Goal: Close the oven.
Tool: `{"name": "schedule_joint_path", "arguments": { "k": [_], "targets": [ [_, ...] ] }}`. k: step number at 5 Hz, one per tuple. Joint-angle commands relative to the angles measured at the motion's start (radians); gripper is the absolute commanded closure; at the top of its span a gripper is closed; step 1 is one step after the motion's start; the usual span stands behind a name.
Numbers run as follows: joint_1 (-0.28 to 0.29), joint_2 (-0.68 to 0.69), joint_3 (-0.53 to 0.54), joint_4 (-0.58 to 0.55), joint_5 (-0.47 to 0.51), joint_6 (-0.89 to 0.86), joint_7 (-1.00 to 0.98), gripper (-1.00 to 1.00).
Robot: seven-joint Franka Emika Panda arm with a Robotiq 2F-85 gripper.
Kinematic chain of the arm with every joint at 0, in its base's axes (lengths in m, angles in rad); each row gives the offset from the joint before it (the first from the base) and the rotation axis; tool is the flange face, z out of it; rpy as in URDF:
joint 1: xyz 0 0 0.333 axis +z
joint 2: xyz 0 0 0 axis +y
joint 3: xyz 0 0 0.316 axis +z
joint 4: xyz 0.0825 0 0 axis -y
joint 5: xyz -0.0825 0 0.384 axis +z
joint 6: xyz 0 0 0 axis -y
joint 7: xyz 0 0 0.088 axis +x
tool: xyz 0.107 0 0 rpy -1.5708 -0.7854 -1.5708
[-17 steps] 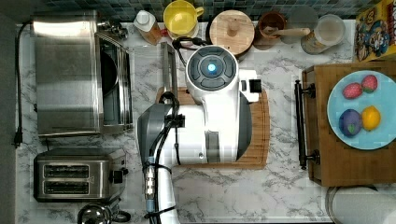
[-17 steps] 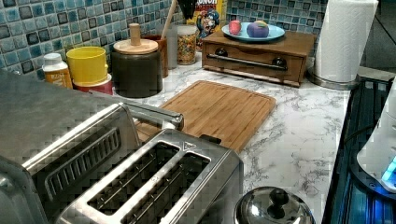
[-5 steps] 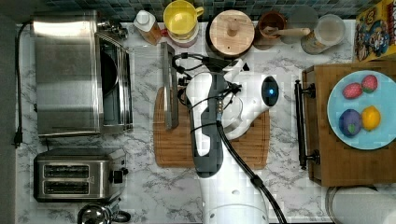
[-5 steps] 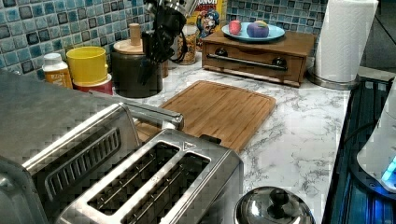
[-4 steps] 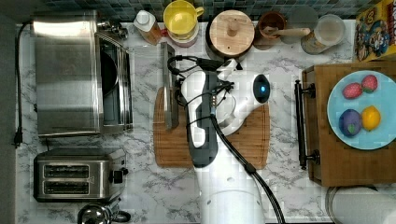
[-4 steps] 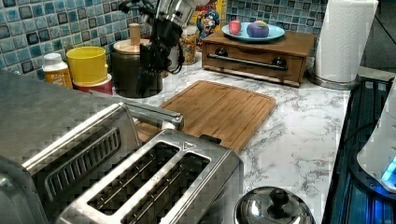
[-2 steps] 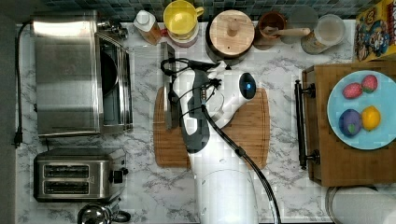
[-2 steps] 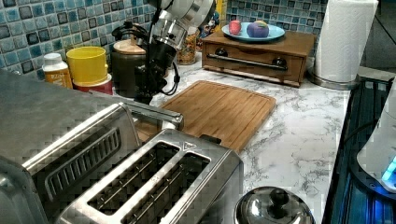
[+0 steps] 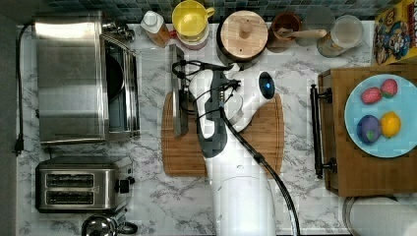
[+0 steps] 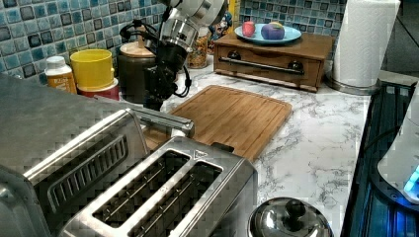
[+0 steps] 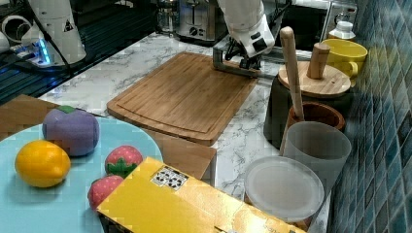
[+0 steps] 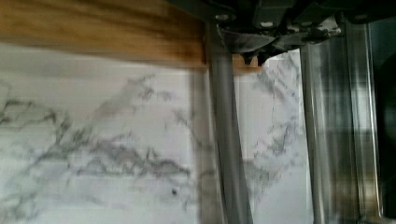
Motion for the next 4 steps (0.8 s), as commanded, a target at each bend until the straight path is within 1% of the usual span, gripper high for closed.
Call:
{"name": "schedule_joint_path", "arguments": {
  "k": [1, 2, 4],
  "targets": [
    [0.017, 0.012, 0.039, 0.177, -0.022, -0.086, -0.016, 1.0],
    [0.021, -0.048, 0.061, 0.142, -0.002, -0.056, -0.014, 1.0],
    [0.053, -0.184, 0.106, 0.082, 0.014, 0.008, -0.001, 1.0]
  ]
}}
